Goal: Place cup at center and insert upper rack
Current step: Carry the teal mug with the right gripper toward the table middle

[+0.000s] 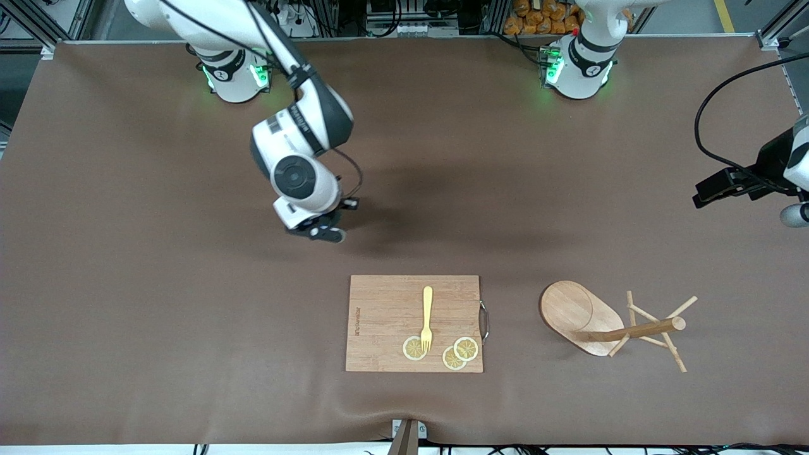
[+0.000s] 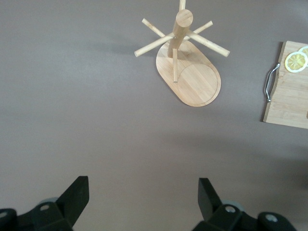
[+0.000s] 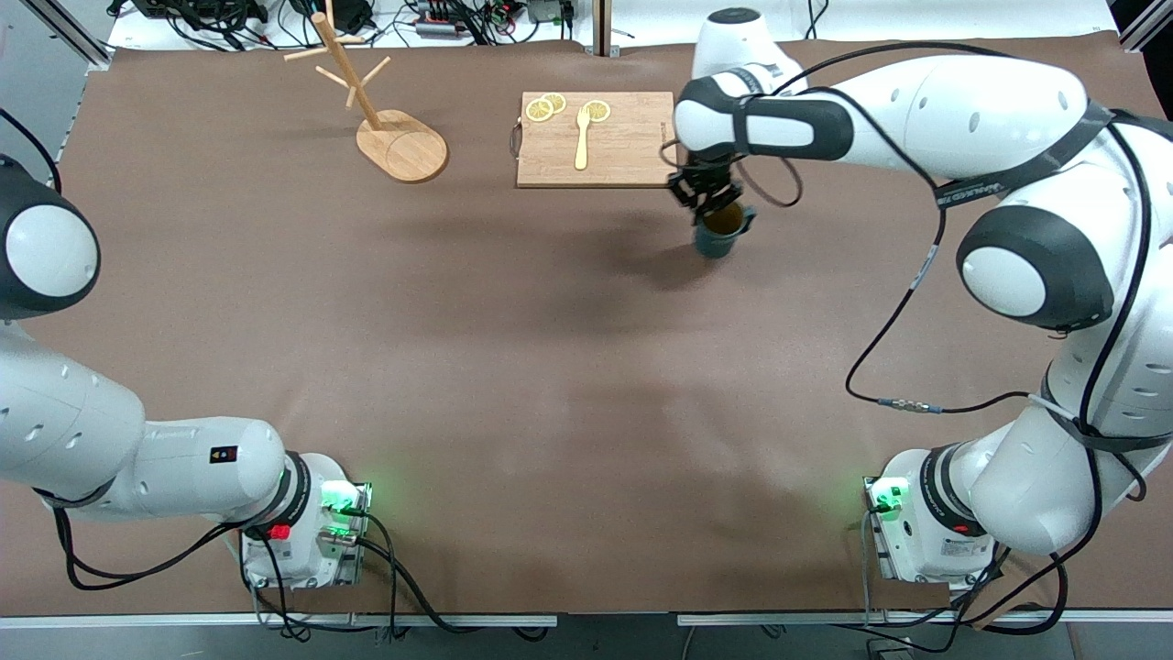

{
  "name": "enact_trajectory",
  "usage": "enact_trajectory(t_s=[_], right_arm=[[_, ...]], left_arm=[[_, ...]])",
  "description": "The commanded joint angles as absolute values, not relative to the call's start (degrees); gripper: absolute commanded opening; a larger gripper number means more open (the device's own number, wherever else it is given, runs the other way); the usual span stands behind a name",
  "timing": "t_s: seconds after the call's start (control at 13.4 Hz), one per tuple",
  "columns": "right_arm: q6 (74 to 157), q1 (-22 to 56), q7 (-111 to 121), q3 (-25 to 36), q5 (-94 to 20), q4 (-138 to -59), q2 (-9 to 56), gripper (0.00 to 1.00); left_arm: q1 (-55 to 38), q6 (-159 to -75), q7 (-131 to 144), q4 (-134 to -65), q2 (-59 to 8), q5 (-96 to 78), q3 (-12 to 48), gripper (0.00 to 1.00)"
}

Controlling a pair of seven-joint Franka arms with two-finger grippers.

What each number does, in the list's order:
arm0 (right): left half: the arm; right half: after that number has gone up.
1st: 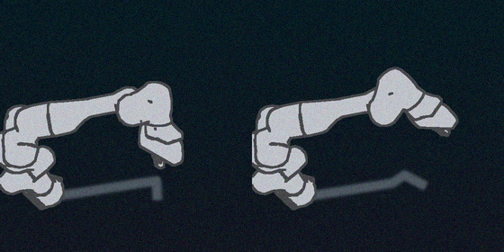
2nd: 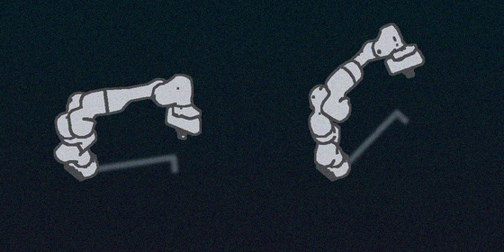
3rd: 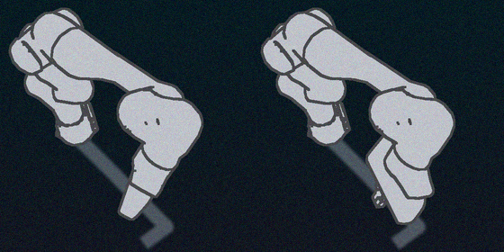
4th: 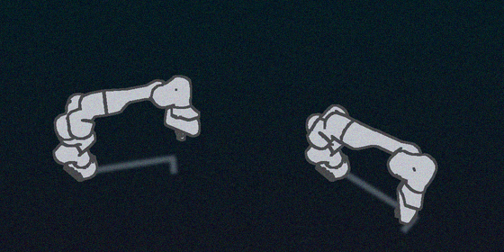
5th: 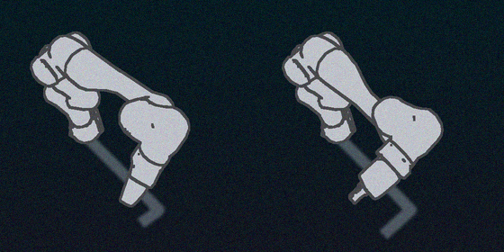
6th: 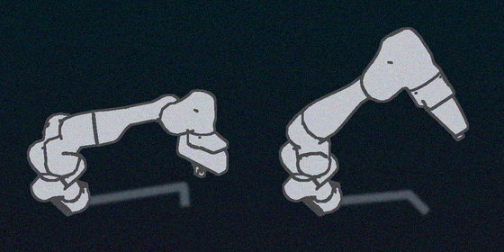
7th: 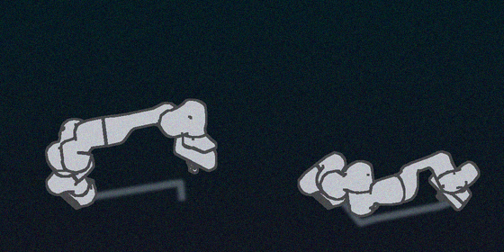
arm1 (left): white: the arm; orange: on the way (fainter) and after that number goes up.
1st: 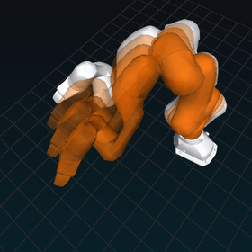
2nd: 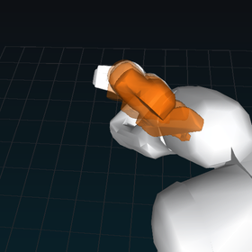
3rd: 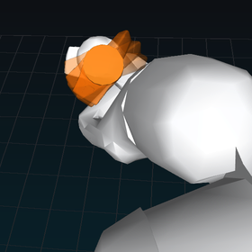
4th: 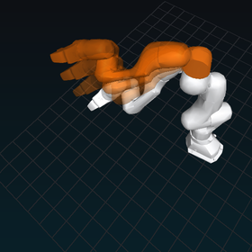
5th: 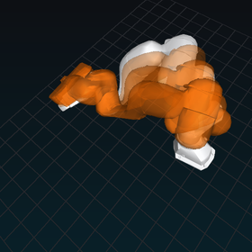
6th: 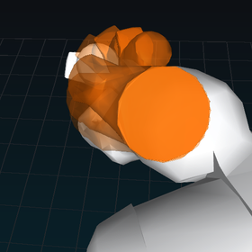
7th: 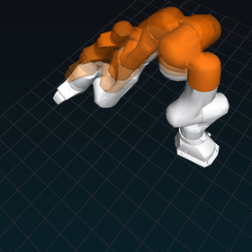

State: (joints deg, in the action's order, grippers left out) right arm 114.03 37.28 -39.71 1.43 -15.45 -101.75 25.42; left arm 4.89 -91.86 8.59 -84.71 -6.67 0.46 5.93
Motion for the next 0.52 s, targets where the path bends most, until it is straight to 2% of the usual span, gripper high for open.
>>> enact_trajectory(t_s=[0.0,0.45], right_arm=[[114.95,42.25,-43.57,2.46,-21.70,-101.69,24.87,0.00],[123.13,51.84,-64.57,2.37,-21.88,-99.94,27.33,0.00]], left_arm=[[5.54,-91.76,7.12,-85.17,-5.19,-0.53,6.24,1.00],[5.71,-91.14,7.03,-85.61,-4.92,-0.70,6.24,1.00]])
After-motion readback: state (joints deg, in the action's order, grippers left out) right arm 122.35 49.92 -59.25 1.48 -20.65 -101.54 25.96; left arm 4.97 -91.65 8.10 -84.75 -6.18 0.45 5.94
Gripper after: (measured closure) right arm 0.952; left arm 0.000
